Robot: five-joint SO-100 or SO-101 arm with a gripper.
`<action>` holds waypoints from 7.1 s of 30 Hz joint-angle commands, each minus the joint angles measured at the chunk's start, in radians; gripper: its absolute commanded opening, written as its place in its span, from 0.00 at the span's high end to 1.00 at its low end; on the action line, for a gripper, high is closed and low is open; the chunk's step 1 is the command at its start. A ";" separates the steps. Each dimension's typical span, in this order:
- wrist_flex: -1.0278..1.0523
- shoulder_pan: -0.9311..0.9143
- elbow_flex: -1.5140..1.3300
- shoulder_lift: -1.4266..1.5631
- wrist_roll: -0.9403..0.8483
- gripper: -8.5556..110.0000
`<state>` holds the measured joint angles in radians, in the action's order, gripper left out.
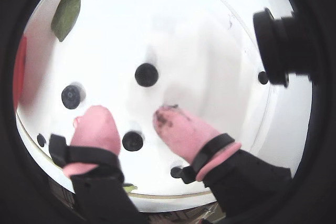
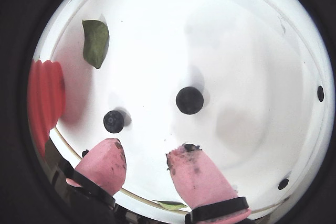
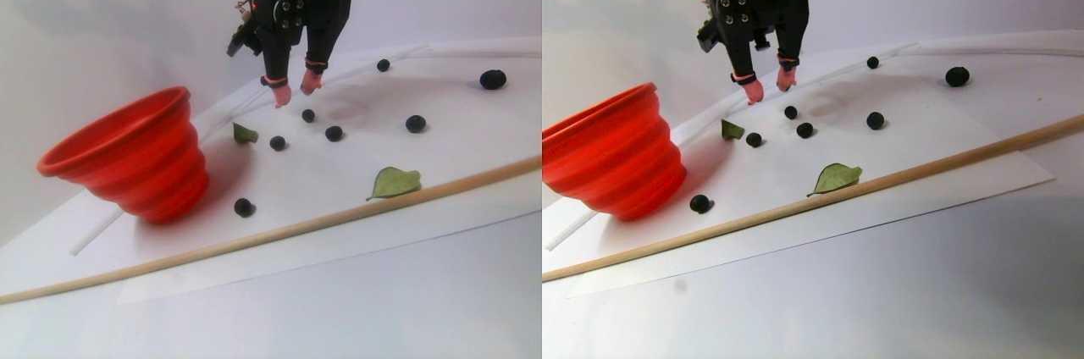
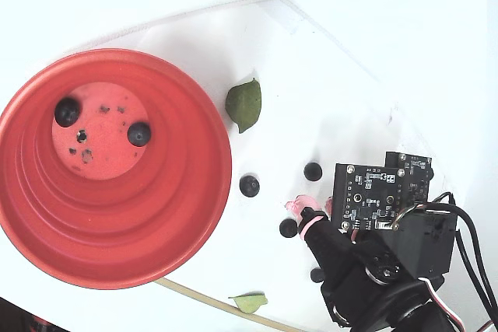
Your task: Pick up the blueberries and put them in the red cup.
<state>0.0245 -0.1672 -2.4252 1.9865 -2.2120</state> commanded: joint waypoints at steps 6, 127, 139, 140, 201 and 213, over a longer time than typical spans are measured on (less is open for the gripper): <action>-0.091 -0.011 0.046 -0.063 -0.023 0.78; -0.107 0.120 0.117 -0.009 0.120 0.84; -0.032 0.196 0.077 0.130 0.156 0.84; -0.020 0.206 0.074 0.147 0.163 0.84; 0.267 0.681 -0.153 0.402 0.348 0.84; 0.138 0.681 -0.172 0.244 0.367 0.84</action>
<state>0.2025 0.4648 -2.6016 2.2396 -1.8530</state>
